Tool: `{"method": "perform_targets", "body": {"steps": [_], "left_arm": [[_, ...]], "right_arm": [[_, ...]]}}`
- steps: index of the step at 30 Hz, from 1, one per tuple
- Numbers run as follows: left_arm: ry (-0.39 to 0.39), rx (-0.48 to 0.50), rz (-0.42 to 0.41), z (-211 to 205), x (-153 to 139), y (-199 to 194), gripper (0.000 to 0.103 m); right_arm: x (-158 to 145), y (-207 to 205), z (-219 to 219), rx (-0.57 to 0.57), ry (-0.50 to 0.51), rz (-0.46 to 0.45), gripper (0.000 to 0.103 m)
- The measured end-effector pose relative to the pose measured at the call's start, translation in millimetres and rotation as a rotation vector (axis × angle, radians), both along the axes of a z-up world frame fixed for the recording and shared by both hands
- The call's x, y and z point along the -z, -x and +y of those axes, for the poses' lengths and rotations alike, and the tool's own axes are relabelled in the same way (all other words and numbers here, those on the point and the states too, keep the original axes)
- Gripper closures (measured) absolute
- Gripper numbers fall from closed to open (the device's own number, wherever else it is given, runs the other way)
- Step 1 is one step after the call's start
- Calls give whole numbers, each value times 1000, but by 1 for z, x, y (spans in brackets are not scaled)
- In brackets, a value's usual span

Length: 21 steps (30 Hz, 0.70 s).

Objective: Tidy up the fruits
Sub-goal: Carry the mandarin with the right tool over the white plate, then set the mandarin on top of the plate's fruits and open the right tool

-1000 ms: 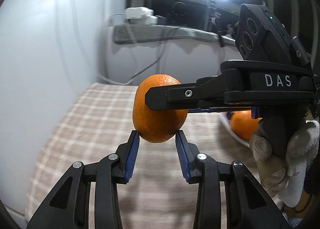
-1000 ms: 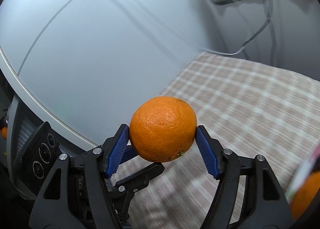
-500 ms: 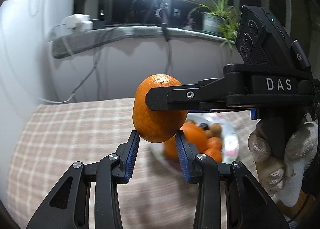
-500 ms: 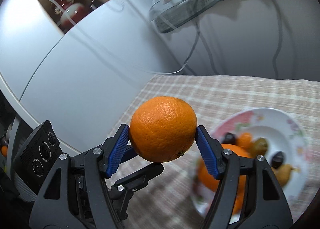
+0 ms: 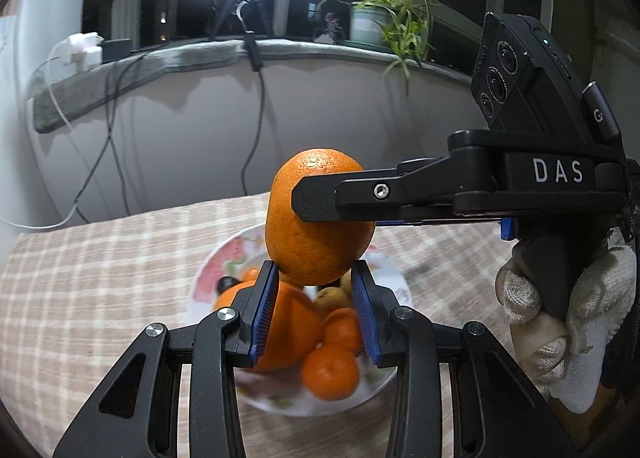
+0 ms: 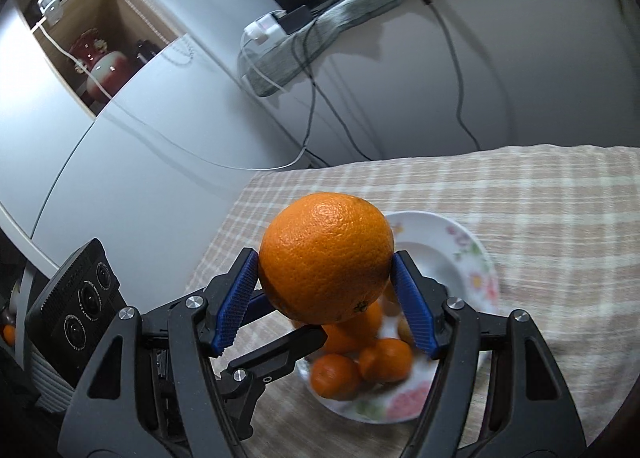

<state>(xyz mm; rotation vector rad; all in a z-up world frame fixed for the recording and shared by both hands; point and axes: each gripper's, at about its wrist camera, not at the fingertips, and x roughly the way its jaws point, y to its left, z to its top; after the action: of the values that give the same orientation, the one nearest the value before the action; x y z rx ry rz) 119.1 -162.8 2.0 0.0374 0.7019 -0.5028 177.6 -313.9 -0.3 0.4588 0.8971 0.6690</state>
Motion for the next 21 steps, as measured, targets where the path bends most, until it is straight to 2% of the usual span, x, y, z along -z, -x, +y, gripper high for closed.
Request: {"method": "perform_targets", "body": {"steps": [8,21], "left_arm": [[14,33,51,-15,12,-1,67],[15,42,98,-18,24,1,67]], "right_arm": [[10,1,-20,26,39,51,32],[19,-4,-13,22,112,91,32]]}}
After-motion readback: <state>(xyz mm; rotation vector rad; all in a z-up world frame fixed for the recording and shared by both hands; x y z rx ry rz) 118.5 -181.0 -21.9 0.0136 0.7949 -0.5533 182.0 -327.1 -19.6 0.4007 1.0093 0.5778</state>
